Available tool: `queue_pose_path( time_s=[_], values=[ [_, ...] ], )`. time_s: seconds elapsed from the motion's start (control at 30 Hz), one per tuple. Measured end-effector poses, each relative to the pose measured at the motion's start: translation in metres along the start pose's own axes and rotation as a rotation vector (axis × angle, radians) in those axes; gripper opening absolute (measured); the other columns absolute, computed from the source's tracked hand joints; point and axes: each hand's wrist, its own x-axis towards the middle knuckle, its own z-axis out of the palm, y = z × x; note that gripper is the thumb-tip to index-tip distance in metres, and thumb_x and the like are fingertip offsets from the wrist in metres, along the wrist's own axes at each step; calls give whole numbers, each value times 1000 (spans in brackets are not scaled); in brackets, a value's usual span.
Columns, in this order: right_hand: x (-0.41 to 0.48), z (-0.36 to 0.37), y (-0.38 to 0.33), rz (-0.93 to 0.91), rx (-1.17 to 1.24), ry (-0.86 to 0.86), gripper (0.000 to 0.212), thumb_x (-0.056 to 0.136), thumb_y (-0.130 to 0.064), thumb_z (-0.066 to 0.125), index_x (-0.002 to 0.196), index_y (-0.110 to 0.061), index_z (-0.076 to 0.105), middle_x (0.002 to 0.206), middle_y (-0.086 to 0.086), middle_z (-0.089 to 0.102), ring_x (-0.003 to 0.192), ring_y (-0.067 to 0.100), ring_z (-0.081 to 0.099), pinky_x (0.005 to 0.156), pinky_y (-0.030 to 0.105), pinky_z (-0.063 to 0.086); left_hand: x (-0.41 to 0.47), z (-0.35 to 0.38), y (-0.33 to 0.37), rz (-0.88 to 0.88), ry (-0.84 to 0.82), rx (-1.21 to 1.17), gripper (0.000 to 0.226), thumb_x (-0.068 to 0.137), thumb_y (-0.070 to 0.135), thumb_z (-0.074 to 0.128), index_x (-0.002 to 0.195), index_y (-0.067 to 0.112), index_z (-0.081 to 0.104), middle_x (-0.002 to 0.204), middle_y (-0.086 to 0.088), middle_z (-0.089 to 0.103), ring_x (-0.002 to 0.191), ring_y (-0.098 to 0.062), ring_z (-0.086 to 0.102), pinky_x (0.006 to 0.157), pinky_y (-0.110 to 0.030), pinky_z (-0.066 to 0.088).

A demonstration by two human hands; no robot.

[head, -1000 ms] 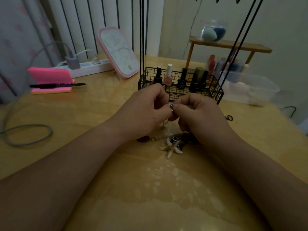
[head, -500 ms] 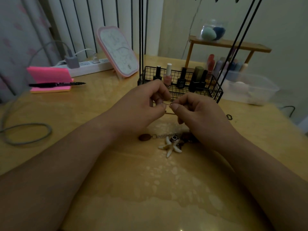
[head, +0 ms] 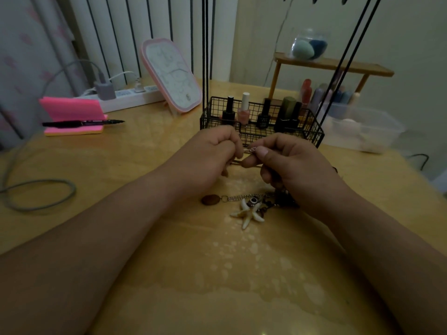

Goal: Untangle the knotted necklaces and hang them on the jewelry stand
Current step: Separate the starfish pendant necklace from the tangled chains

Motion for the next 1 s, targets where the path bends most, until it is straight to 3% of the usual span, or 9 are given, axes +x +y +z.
queue_pose_path(
  time_s=[0.1,0.2,0.37,0.53,0.73,0.87,1.0],
  values=[
    [-2,2,1,-39,-71,11,11,107,-16,56,110,-16,66,81,-3,77,55,5,55,49,19,41,0,4,-4,80,16,182,9,96,32,61,90,26,65,86,8,61,75,-5,54,68,-30,47],
    [-2,4,3,-56,-127,37,9,106,-21,58,107,-18,66,67,-4,71,50,3,53,48,19,41,1,6,-9,156,46,311,11,94,41,67,92,30,64,96,13,57,86,0,54,67,-15,37],
    [-1,5,4,-62,-123,81,8,103,-22,63,105,-20,71,88,-6,77,63,3,63,56,23,47,3,4,-13,205,80,285,9,99,35,65,91,31,67,97,13,58,91,-2,55,75,-21,42],
    [-1,7,5,-50,-142,79,5,102,-25,65,103,-23,70,90,-6,78,66,3,65,59,26,48,3,6,-13,214,85,309,8,99,33,65,92,30,65,97,13,56,89,-2,54,74,-24,42],
    [-1,6,6,-66,-160,83,6,103,-22,65,104,-21,70,79,-8,75,53,-2,58,50,15,41,2,6,-13,227,98,319,7,96,34,69,90,31,65,96,14,56,86,-3,55,72,-24,42],
    [-2,8,6,-75,-174,84,7,103,-22,64,104,-21,70,73,-11,72,49,-2,56,46,12,39,3,5,-13,219,101,331,7,95,34,69,90,31,66,96,13,56,86,-3,54,70,-17,41],
    [-2,9,5,-81,-189,79,5,103,-24,64,105,-23,69,83,-8,76,56,0,60,52,15,43,3,4,-12,226,91,315,9,94,30,70,87,29,65,95,12,56,85,-6,55,68,-12,41]
  ],
)
